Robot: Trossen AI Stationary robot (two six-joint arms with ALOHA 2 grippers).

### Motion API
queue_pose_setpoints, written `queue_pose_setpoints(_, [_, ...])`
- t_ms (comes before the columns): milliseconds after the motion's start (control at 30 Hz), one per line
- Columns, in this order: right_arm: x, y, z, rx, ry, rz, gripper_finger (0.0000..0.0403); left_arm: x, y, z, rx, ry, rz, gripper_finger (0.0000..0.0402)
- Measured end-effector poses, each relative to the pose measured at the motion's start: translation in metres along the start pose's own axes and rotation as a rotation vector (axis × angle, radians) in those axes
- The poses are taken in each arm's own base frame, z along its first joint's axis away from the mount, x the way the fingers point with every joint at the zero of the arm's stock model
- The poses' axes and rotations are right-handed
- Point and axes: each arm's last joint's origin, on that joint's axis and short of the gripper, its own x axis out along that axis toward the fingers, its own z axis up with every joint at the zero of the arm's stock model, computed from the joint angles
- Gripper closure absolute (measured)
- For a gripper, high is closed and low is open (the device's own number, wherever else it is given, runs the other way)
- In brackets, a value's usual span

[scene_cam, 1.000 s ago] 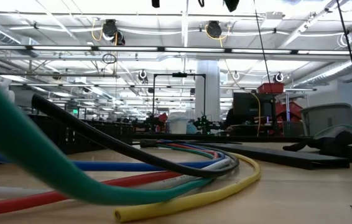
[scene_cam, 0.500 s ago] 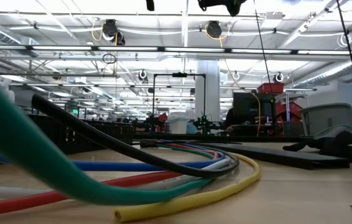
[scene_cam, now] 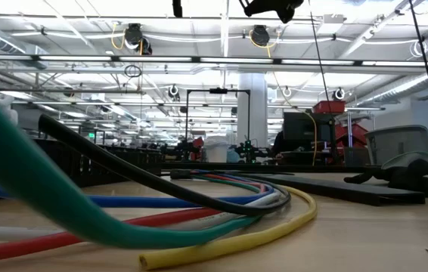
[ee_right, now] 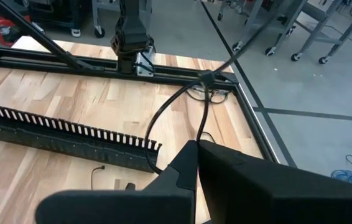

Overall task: Ziptie cables
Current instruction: Wrap the black zip tie on the cables

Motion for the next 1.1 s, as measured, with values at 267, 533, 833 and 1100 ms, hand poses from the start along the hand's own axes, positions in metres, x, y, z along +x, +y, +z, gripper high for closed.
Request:
queue_pose_setpoints(267, [0.0, -0.003, 0.006, 0.001, -0.07, -0.021, 0.0403, 0.001, -0.009, -0.001, -0.028, 0.012, -0.072, 0.0389])
queue_pose_setpoints(533, [0.0, -0.012, 0.013, 0.007, -0.146, -0.062, 0.0403, 0.0, -0.025, -0.005, -0.034, 0.05, -0.158, 0.0323])
queue_pose_setpoints(833, [-0.016, -0.028, -0.016, 0.093, 0.161, -0.199, 0.0403, -0.034, -0.054, 0.019, 0.069, -0.015, -0.238, 0.0277])
queue_pose_setpoints(1100, [-0.021, -0.002, -0.06, 0.264, 0.622, 0.228, 0.0403, -0.102, -0.069, 0.025, 0.242, 0.106, 0.048, 0.0276])
